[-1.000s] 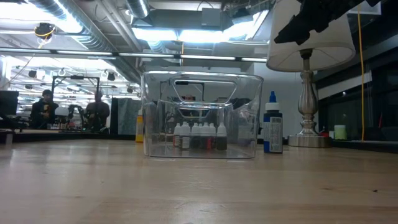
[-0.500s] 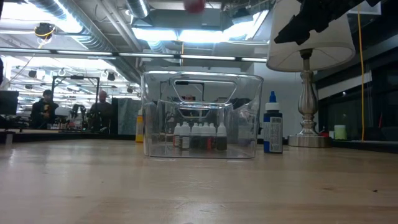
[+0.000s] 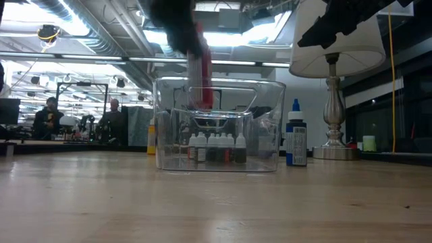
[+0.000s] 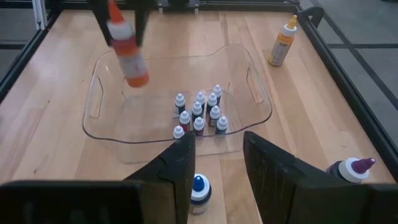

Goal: Pick & Place food coloring
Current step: Put the large red food coloring into the transparent bin

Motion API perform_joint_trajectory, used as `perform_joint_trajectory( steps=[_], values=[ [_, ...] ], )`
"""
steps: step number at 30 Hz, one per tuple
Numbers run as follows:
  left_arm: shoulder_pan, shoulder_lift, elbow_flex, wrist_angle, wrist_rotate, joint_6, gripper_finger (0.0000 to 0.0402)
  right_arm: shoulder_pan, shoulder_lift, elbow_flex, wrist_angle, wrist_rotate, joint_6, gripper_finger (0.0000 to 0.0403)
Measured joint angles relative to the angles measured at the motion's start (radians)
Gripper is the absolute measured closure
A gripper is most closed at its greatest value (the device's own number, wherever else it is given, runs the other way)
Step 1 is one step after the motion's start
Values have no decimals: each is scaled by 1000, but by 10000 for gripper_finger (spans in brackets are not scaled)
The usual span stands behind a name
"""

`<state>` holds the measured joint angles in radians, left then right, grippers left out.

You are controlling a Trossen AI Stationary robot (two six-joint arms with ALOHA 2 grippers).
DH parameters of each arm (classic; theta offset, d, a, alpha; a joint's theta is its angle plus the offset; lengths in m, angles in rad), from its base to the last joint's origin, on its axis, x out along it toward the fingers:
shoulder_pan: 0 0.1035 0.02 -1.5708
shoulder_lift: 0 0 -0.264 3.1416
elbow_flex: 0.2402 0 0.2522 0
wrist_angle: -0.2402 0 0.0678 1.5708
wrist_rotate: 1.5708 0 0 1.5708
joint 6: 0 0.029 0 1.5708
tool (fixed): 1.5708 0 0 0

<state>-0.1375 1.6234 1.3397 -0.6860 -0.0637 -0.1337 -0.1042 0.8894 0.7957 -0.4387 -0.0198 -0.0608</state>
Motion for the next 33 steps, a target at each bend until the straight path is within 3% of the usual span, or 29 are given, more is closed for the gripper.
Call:
perform_joint_trajectory(
  steps=[8, 16, 33],
  values=[
    [38, 1, -153, 130, 4, -38, 253, 0, 0, 0, 0, 0, 0, 265],
    [57, 71, -158, 162, 90, -32, 252, 0, 0, 0, 1, 0, 0, 265],
    [62, 92, -158, 159, 93, -86, 220, 0, 0, 0, 0, 0, 0, 265]
  ],
)
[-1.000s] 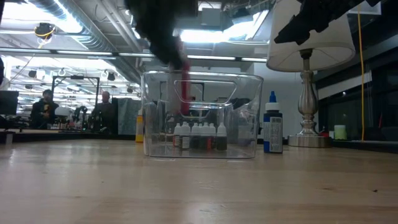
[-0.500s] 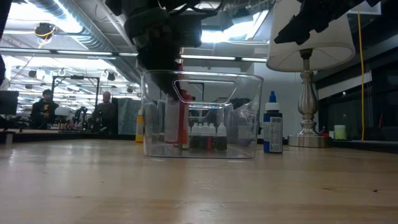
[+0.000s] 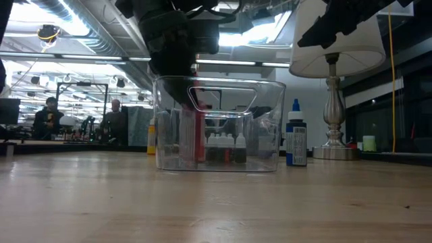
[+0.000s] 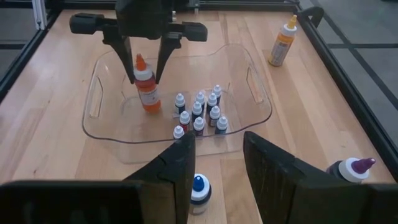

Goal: Pick & Place food coloring
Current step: Put the large red food coloring into the transparent bin, then put the large yellow food coloring into the transparent bin

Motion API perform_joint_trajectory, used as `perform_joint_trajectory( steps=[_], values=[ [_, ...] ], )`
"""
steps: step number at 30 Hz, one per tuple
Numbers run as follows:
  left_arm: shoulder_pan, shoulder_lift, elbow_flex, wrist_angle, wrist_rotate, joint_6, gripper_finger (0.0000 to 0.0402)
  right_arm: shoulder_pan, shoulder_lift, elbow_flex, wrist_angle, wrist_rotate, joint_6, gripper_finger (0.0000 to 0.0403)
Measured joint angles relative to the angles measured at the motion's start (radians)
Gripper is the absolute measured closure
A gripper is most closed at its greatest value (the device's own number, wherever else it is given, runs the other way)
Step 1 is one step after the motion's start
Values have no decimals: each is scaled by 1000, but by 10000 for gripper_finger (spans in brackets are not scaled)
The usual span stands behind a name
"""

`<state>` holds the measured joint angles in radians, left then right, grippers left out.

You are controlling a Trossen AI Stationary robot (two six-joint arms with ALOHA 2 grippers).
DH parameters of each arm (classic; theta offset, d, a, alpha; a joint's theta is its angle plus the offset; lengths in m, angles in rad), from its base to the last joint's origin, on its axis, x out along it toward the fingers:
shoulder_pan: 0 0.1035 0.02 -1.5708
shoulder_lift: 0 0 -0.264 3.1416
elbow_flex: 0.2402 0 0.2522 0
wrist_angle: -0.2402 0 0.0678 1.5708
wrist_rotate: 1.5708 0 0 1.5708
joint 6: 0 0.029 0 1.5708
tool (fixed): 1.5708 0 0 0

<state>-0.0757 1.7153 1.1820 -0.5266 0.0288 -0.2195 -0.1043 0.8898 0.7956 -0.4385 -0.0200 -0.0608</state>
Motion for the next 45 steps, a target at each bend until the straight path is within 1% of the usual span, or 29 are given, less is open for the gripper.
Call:
perform_joint_trajectory(
  steps=[8, 17, 23, 25, 33, 38, 42, 45],
  values=[
    [-3, 0, 6, -24, 0, -4, 204, 0, 0, 0, 0, 0, 0, 265],
    [-6, -34, 200, -239, -1, -15, 197, 0, 0, 0, 0, 0, 0, 265],
    [-9, -112, 277, -425, -2, -133, 197, 0, 0, 0, 0, 0, 0, 265],
    [-9, -152, 282, -457, -13, -189, 197, 0, 0, 0, 0, 0, 0, 265],
    [-16, -269, 282, -556, -146, -364, 197, 0, 0, 0, 0, 0, 0, 265],
    [-7, -307, 282, -649, -286, -429, 197, 0, 0, 0, 0, 0, 0, 265],
    [50, -315, 282, -778, -417, -457, 197, 0, 0, 0, 0, 0, 0, 265],
    [134, -314, 282, -846, -452, -428, 196, 0, 0, 0, 0, 0, 0, 265]
  ],
)
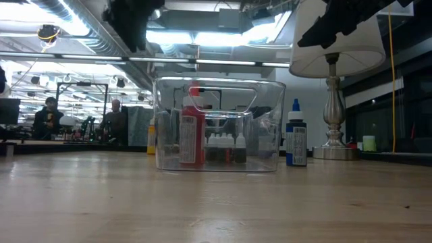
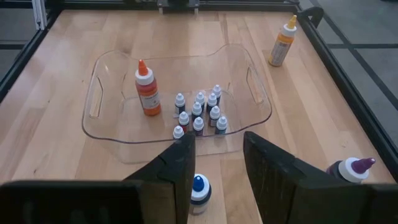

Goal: Pick & Place food coloring
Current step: Put the large yellow food coloring into the transparent bin

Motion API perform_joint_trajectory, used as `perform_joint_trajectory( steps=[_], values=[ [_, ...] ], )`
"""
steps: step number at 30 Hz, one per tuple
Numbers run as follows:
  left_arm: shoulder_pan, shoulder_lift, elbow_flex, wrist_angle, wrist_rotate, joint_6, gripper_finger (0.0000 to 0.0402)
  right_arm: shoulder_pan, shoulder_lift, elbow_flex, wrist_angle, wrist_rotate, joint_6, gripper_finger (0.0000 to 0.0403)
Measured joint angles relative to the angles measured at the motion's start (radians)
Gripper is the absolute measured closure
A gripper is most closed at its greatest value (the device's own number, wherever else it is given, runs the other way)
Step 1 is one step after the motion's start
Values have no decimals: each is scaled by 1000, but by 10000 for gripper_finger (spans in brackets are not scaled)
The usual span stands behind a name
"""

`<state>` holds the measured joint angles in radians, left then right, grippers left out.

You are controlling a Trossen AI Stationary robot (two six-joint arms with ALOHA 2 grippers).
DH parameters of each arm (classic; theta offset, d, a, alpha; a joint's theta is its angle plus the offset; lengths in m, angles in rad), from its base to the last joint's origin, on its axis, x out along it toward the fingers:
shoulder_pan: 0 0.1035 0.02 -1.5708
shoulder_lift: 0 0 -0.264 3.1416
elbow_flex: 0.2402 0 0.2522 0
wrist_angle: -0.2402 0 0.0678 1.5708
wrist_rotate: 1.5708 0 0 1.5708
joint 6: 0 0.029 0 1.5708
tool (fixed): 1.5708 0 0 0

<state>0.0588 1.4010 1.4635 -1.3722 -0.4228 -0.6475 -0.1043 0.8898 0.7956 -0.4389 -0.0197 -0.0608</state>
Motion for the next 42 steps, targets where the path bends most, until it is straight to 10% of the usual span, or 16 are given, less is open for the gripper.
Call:
perform_joint_trajectory(
  steps=[10, 22, 42],
  values=[
    [339, 0, 0, 182, 19, 457, 196, 0, 0, 0, 0, 0, 0, 265],
    [753, 34, -192, 503, 459, 790, 185, 0, 0, 0, 0, 0, 0, 265],
    [825, 244, -334, 652, 732, 1020, 151, 0, 0, 0, 0, 0, 0, 265]
  ],
)
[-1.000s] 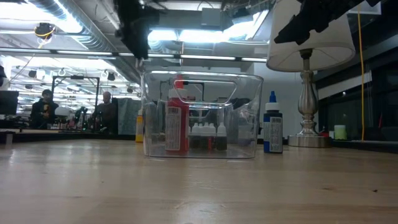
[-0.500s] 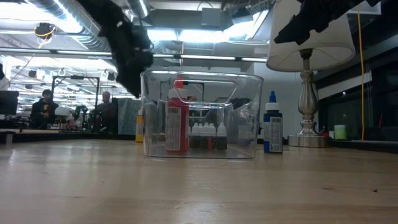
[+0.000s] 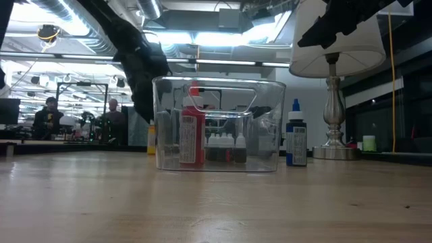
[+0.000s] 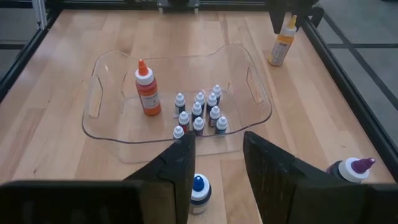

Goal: Pick & Place food coloring
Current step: Put the large yellow food coloring into the transparent bin

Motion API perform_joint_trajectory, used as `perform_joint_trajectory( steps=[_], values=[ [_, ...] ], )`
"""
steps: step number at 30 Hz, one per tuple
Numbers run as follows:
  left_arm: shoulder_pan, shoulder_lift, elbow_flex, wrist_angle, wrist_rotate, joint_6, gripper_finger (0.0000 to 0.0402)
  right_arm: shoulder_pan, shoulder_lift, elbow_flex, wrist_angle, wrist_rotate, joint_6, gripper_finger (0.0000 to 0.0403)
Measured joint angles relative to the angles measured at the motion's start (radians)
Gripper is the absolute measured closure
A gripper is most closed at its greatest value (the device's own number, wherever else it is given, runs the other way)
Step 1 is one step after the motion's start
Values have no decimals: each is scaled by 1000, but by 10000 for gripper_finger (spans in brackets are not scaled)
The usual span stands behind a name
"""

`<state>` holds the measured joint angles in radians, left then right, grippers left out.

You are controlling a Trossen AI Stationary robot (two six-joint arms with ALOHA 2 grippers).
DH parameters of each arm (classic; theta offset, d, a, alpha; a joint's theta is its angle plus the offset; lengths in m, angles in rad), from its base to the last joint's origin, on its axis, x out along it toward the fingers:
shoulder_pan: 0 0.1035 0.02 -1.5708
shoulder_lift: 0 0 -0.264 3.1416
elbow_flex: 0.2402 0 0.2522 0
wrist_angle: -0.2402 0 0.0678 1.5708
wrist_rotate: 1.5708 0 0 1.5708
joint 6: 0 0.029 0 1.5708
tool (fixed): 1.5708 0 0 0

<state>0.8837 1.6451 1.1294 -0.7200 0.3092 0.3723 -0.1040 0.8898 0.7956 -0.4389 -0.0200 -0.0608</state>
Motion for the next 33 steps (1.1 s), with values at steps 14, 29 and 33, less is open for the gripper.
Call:
perform_joint_trajectory(
  steps=[14, 29, 33],
  values=[
    [-4, 61, 0, 67, -49, -29, 217, 0, 0, 0, 0, 0, 0, 265],
    [-108, -72, 18, 43, -49, -111, 256, 0, 0, 0, 0, 0, 0, 265],
    [-208, -200, 92, 26, -49, -167, 256, 0, 0, 0, 0, 0, 0, 265]
  ],
)
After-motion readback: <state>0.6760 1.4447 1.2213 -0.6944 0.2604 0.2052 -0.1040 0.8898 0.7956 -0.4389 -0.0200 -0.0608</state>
